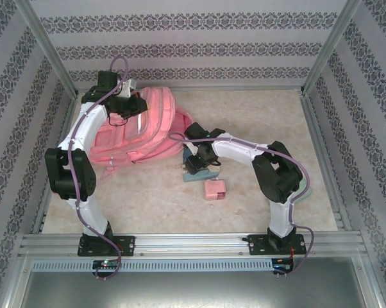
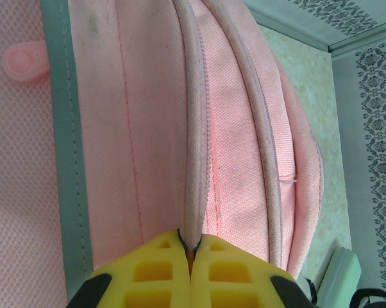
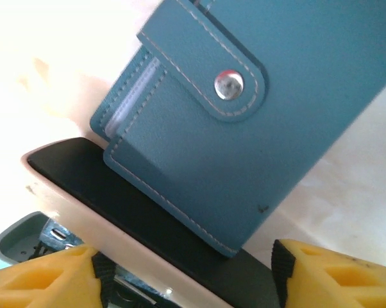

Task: Pack books, pencil case, and school supplies into a backpack

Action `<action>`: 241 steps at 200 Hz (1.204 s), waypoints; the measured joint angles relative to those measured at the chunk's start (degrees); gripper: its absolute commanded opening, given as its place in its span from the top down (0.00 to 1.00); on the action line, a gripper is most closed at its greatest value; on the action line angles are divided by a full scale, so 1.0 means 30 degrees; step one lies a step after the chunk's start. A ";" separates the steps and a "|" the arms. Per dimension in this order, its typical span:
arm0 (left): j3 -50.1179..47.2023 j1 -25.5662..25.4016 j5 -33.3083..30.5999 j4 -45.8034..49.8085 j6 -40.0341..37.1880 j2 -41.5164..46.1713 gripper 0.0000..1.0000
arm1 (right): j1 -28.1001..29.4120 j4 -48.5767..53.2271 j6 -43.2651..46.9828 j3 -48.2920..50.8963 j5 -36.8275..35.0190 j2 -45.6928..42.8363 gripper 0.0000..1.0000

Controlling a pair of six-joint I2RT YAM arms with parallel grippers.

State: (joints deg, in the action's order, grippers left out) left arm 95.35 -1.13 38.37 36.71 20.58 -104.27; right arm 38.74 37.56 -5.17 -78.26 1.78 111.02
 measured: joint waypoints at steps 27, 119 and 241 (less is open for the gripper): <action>0.0000 0.0000 0.0000 0.0000 0.0000 0.0000 1.00 | -0.1326 -0.0044 -0.0816 0.0087 -0.0219 -0.0066 0.49; 0.0000 0.0000 0.0000 0.0007 -0.0211 0.0000 1.00 | -0.3701 -0.0546 -0.2251 0.1071 0.0036 -0.0729 0.81; 0.0000 0.0087 0.1049 -0.0262 0.0109 0.0007 1.00 | -0.3876 0.0138 -0.3293 0.0809 -0.0211 -0.1778 1.00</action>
State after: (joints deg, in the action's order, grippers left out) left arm 95.35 -0.86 41.52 35.92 20.91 -104.25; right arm 27.11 37.98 -15.05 -75.83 1.15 105.69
